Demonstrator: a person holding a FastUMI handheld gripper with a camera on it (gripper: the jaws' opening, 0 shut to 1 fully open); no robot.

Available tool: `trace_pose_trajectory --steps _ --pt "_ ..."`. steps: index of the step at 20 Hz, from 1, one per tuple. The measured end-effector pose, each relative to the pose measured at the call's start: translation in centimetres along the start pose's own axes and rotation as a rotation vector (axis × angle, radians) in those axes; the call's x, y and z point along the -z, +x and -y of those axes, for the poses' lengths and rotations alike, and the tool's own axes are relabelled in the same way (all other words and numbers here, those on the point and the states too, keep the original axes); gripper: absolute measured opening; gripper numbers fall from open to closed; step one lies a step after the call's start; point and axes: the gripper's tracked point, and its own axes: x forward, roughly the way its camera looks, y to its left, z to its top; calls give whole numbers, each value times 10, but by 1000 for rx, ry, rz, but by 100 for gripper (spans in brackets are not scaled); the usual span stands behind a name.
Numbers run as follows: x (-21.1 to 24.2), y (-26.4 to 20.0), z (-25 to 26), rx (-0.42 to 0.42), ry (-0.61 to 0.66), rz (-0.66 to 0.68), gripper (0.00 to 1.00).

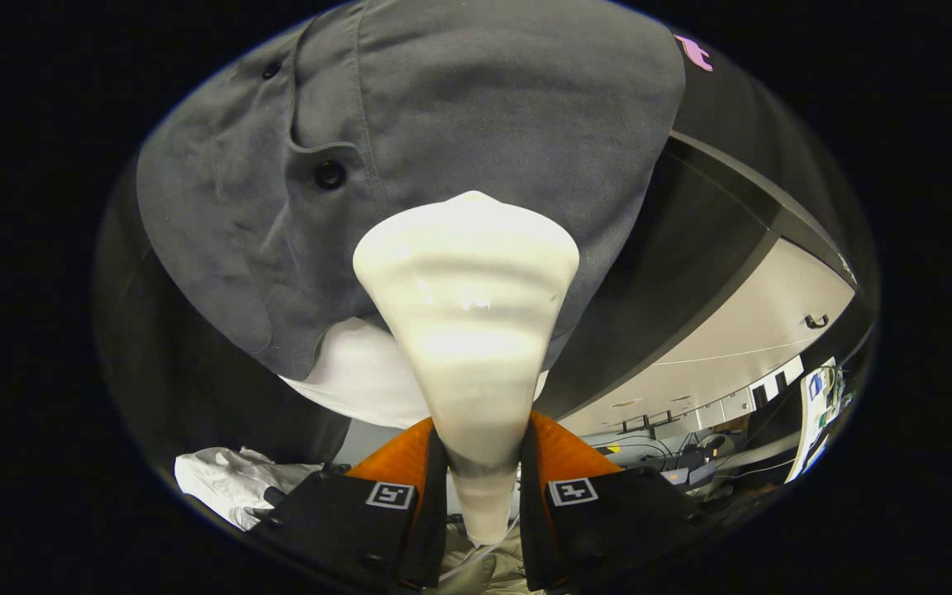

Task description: Iron the clothes twice with a garment steamer, once on the left side and once on the right side.

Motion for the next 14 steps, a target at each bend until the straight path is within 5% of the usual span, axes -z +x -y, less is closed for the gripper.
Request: trace_pose_trajectory --steps 14 --pt "-81 -123 -39 -70 -67 202 45"
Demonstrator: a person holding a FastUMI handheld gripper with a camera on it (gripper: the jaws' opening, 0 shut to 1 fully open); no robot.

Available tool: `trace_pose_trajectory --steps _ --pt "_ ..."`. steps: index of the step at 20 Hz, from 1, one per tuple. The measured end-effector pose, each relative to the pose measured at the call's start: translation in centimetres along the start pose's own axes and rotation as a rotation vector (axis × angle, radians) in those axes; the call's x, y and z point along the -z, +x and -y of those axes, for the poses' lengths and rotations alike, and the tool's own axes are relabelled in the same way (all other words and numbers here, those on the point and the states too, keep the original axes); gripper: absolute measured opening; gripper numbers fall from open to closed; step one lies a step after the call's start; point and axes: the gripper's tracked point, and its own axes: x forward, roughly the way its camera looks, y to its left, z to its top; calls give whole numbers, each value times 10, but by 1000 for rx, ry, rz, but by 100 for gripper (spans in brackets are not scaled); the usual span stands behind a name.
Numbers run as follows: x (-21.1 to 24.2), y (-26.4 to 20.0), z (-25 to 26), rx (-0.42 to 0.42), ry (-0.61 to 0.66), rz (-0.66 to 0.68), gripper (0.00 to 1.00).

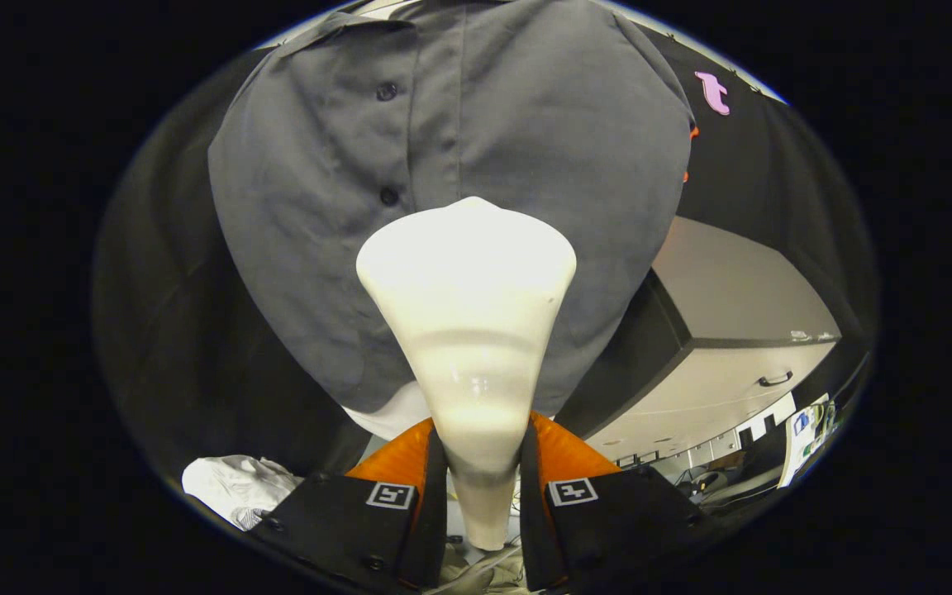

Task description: Iron the clothes twice with a garment steamer, once on the left side and once on the right side.

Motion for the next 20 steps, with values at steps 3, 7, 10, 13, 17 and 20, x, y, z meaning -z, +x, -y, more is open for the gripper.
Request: trace_pose_trajectory --steps 3,7,10,13,17,20 --pt "-26 -16 -14 -20 -12 49 45" --pt "-58 -31 -33 -42 -27 91 45" --pt "-78 -40 -43 -56 -33 123 45" --pt "-102 -47 -56 -66 -39 159 45" --pt "-131 -57 -72 -69 -53 204 45" --pt "-144 -59 -81 -74 -62 222 45"
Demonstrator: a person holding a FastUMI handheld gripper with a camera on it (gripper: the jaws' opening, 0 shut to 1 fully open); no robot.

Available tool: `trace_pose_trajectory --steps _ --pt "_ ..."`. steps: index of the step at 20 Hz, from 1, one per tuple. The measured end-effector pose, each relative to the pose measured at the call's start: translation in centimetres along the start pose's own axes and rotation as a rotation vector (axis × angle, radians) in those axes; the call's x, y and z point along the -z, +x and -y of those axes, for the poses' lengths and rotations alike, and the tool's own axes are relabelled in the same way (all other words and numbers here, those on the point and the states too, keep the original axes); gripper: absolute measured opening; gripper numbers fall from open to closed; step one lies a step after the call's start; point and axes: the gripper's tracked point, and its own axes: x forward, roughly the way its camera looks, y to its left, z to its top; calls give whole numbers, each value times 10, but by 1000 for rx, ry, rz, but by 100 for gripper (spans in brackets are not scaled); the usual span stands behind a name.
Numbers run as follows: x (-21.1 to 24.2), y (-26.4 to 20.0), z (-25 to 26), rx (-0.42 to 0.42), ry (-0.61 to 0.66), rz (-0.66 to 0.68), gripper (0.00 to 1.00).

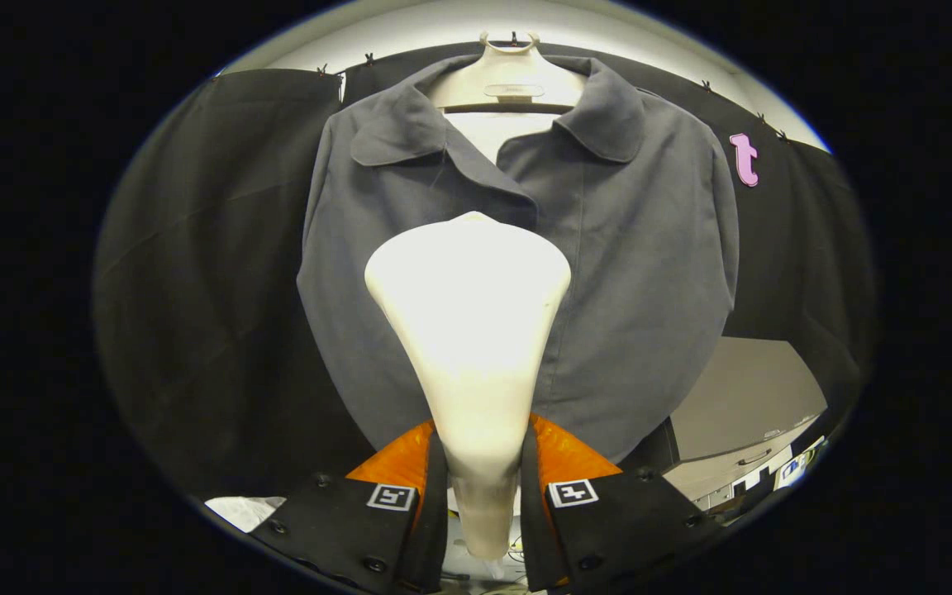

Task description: Iron the clothes twice with a garment steamer, once on the left side and once on the right side.

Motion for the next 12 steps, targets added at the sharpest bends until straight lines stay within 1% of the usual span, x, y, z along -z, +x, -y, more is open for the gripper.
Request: trace_pose_trajectory --steps 7,12 --pt "-27 13 -25 -4 -23 25 45" --pt "-25 30 -29 10 -36 10 44"
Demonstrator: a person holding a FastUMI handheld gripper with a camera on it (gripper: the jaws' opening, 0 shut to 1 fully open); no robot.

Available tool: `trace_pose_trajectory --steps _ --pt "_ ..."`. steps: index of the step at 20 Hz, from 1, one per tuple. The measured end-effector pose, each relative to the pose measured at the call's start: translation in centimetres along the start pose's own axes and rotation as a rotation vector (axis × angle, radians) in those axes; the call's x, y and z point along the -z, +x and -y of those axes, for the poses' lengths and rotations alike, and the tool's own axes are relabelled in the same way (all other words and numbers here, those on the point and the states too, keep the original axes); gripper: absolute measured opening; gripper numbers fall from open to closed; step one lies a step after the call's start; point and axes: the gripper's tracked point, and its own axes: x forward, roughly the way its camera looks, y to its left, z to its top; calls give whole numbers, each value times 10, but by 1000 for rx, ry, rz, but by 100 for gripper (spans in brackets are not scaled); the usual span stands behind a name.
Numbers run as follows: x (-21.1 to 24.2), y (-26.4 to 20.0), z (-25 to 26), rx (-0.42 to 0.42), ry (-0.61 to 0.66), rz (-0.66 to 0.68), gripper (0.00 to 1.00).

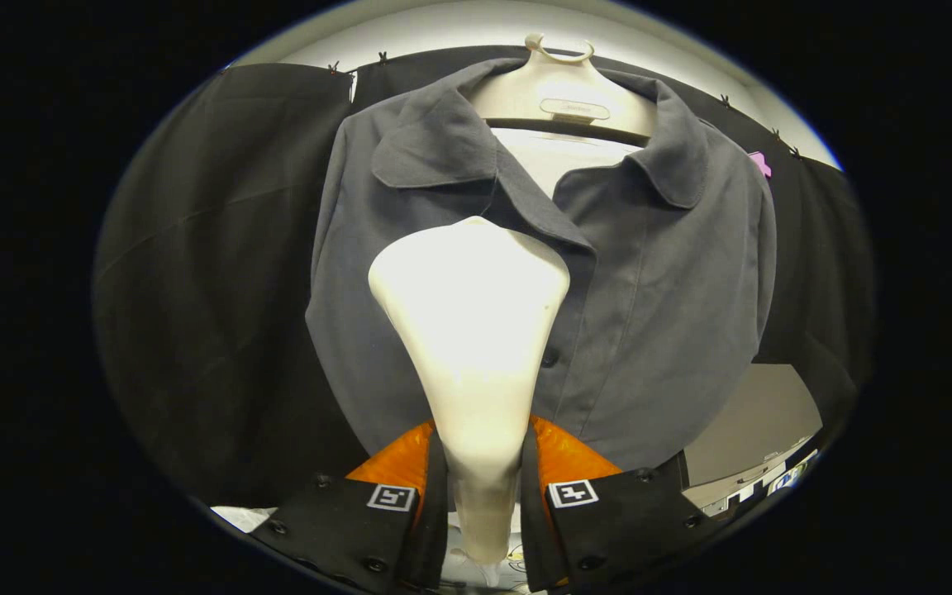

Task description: Iron the clothes twice with a garment steamer, once on the left side and once on the right side.

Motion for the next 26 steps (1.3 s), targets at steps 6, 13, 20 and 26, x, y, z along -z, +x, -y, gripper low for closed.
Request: trace_pose_trajectory --steps 6,13,20,26 --pt "19 13 1 10 1 -35 44" --pt "37 17 -3 14 -13 -58 45" --pt "70 28 -13 1 -15 -123 45" --pt "108 43 -8 2 -3 -172 45"
